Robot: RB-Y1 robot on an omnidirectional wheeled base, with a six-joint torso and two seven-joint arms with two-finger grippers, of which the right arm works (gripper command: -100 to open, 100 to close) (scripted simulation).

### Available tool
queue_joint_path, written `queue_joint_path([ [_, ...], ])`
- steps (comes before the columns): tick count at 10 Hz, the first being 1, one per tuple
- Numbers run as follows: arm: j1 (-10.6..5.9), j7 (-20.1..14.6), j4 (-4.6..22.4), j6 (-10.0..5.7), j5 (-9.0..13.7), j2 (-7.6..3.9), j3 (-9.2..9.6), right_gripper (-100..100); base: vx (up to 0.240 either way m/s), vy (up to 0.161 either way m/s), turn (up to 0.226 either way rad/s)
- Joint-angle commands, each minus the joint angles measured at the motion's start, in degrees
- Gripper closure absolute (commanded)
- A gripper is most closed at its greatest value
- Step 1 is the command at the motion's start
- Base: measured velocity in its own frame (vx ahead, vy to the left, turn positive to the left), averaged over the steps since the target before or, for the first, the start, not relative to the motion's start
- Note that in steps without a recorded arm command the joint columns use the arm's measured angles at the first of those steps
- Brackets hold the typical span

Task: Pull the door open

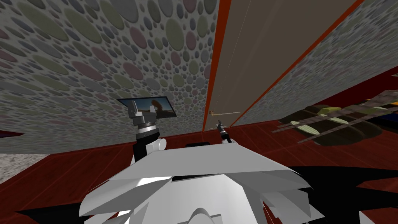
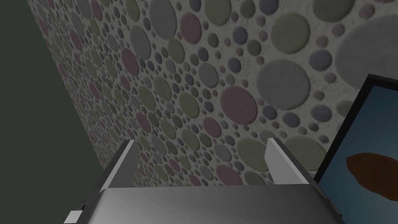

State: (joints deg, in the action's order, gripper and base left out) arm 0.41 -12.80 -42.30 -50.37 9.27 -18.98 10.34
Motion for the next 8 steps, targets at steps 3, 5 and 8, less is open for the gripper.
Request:
queue_joint_path([
  [3,-0.07,-1.0,2.1,-0.99,0.6,-1.11,-0.78,-100,0.089,-0.007,0.091],
  [5,0.28,-1.7,3.4,-1.97,1.2,-1.94,-1.81,-100,0.196,0.038,0.163],
  [8,1.01,-3.2,6.1,-4.03,2.4,-3.69,-3.99,-100,0.203,0.06,0.218],
])
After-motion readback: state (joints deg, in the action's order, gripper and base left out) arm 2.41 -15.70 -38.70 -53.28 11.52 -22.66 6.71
